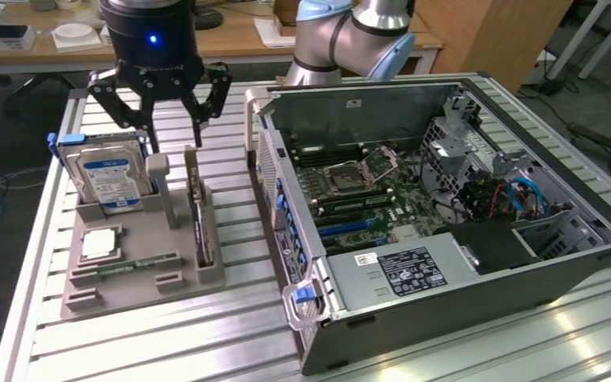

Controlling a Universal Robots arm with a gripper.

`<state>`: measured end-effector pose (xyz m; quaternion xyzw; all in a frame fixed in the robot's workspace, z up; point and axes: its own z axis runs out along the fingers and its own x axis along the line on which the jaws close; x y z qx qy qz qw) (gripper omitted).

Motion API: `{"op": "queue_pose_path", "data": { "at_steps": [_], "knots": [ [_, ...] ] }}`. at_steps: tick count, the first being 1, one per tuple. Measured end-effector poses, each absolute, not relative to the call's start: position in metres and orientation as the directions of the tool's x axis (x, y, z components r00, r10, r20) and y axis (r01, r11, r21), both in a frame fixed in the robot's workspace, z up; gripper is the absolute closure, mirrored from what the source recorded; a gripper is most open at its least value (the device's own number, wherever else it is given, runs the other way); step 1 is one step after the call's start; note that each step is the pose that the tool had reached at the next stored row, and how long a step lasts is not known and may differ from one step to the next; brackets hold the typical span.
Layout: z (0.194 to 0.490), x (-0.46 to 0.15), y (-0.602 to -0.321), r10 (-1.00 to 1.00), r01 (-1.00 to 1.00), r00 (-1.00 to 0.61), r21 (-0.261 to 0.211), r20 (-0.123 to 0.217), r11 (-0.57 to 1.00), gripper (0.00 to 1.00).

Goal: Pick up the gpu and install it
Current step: 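Pick up the gpu and move the gpu toward the slot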

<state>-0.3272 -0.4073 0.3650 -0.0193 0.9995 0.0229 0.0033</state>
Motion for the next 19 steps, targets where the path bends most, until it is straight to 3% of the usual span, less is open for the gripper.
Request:
{"op": "queue_pose_path", "data": {
  "at_steps": [4, 5, 19],
  "knots": [
    [0.359, -0.326, -0.409, -0.039, -0.038, -0.999, 0.046, 0.005, 0.998, 0.40],
    [0.357, -0.326, -0.409, -0.039, -0.038, -0.999, 0.046, 0.007, 0.998, 0.34],
    [0.334, -0.324, -0.413, -0.004, -0.004, -1.000, 0.046, 0.007, 0.999, 0.34]
  ]
}}
